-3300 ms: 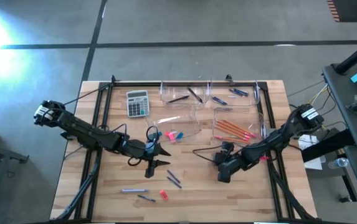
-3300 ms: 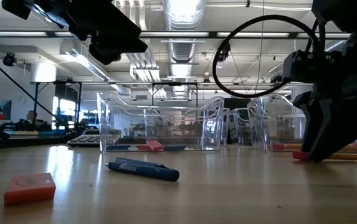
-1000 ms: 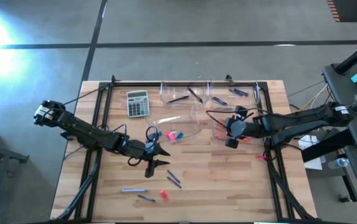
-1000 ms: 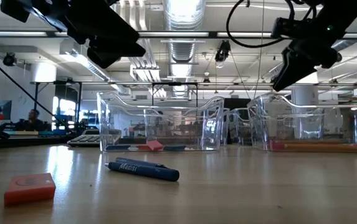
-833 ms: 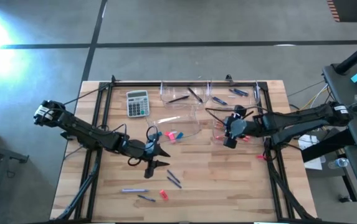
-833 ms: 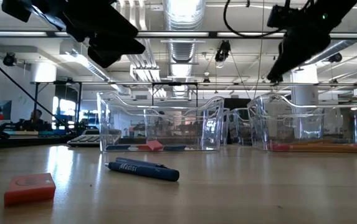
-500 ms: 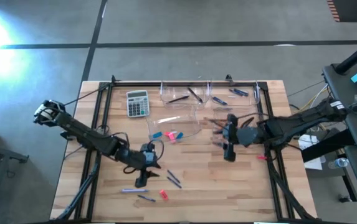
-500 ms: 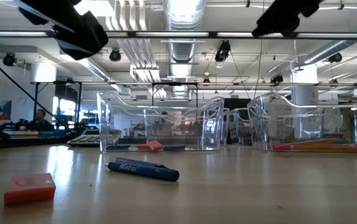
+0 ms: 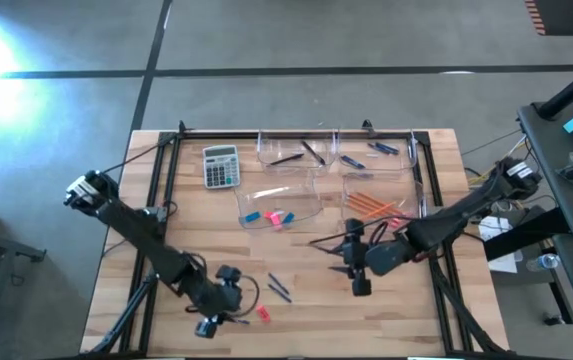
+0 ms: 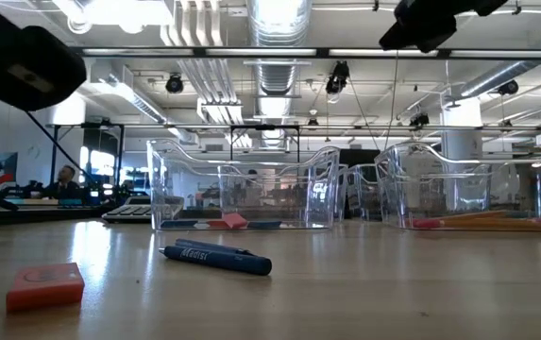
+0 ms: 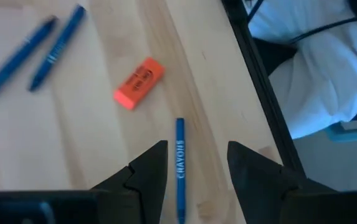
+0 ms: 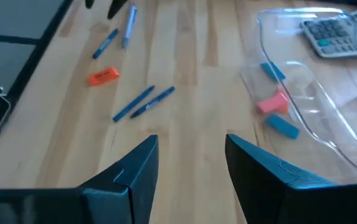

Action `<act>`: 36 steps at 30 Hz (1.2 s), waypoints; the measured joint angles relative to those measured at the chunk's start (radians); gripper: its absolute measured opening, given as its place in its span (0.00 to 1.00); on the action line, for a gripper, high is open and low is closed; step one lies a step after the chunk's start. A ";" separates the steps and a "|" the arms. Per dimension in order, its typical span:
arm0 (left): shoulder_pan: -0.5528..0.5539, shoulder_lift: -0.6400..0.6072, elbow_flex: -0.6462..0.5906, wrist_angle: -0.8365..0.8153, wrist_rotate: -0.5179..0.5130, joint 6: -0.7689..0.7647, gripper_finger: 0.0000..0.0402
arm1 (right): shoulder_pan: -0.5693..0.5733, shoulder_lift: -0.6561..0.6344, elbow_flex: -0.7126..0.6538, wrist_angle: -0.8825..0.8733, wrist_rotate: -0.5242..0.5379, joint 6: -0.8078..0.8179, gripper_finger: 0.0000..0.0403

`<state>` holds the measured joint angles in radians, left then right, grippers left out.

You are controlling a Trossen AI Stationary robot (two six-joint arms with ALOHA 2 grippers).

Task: Sort crayons/erasers/pens/pencils in bins
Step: Put the blue crayon into the top right transparent bin

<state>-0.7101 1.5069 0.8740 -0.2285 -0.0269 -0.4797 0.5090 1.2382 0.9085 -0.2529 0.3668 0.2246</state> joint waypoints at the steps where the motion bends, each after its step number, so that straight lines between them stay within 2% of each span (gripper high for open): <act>1: -0.009 0.020 0.011 -0.001 0.000 -0.011 0.38 | 0.005 0.017 0.016 0.000 0.000 -0.010 0.43; 10: -0.040 0.186 0.119 -0.061 -0.001 -0.016 0.38 | 0.030 0.085 0.152 -0.013 0.000 -0.113 0.43; 16: -0.044 0.243 0.134 -0.062 0.026 -0.016 0.38 | 0.031 0.082 0.162 -0.034 0.000 -0.112 0.43; 30: -0.045 0.259 0.134 -0.074 0.020 -0.039 0.38 | 0.039 0.090 0.135 -0.026 0.000 -0.079 0.43; 36: -0.045 0.216 0.133 -0.090 0.022 -0.040 0.38 | 0.039 0.090 0.134 -0.026 0.000 -0.078 0.43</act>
<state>-0.7555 1.7227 1.0071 -0.3188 -0.0050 -0.5199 0.5476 1.3277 1.0429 -0.2790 0.3672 0.1465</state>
